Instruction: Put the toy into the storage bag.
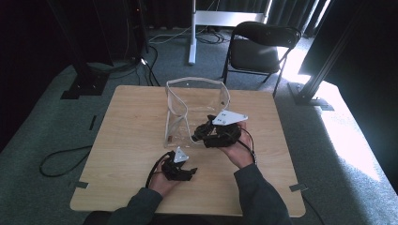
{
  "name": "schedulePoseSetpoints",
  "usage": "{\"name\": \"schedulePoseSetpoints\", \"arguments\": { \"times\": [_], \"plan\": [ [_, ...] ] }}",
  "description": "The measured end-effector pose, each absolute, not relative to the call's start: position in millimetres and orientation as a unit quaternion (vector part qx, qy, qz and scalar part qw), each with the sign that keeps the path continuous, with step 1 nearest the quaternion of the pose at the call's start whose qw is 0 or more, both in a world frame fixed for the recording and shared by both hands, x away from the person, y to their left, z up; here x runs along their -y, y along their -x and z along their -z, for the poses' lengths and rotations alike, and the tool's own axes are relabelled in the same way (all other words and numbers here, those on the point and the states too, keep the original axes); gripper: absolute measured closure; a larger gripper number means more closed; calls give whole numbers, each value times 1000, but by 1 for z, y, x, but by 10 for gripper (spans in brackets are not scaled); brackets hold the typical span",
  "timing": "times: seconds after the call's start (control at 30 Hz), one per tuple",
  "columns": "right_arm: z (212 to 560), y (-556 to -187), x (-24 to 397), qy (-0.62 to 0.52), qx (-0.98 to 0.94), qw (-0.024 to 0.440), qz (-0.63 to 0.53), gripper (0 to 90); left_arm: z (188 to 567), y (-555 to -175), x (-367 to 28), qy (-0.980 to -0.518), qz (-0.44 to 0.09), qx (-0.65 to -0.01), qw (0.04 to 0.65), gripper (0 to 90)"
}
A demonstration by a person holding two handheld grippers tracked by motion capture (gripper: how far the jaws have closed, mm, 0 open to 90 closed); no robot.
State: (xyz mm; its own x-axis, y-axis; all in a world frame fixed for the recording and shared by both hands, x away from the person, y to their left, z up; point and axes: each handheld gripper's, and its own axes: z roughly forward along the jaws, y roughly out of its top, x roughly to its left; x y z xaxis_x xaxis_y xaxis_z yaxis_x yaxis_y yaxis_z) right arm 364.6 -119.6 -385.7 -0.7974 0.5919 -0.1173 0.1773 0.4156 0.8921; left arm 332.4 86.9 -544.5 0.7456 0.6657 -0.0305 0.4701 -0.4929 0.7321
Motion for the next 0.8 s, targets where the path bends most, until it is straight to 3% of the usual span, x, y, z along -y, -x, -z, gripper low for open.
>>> {"name": "schedulePoseSetpoints", "arguments": {
  "times": [0.8],
  "plan": [
    [395,-364,114,-234,-823,223,-466,240,545,-333,-86,-852,-129,-335,380,325]
  ]
}}
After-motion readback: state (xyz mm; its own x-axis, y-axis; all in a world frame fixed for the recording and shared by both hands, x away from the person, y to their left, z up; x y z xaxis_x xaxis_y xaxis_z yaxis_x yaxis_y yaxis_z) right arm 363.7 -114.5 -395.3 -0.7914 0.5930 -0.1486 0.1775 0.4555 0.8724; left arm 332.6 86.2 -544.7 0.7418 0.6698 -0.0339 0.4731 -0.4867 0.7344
